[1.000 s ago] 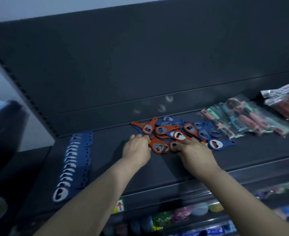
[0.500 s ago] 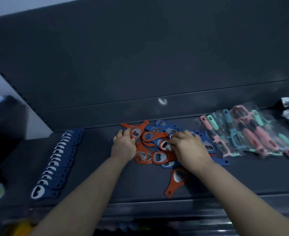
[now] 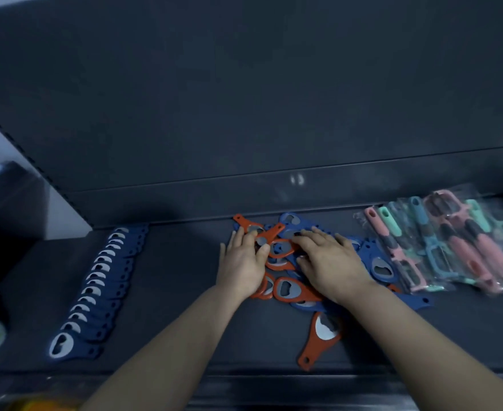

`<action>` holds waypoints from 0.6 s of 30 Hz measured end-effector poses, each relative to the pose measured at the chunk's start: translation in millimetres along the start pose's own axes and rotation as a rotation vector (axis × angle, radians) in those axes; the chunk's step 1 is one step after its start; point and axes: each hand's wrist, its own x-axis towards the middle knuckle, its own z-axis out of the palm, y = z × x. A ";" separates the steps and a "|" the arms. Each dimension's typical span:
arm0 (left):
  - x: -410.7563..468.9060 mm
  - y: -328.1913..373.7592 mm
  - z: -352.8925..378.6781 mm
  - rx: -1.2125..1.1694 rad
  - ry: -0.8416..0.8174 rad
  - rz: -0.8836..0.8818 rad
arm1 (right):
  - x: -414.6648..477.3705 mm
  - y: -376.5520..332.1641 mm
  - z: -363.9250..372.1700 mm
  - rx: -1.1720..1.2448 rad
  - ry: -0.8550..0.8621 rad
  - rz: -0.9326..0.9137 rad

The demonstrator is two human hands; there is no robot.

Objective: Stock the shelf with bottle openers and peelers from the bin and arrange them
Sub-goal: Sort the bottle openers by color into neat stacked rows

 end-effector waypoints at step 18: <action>-24.3 12.4 -9.0 -0.136 0.197 0.037 | -22.6 12.0 -17.6 0.010 0.158 0.091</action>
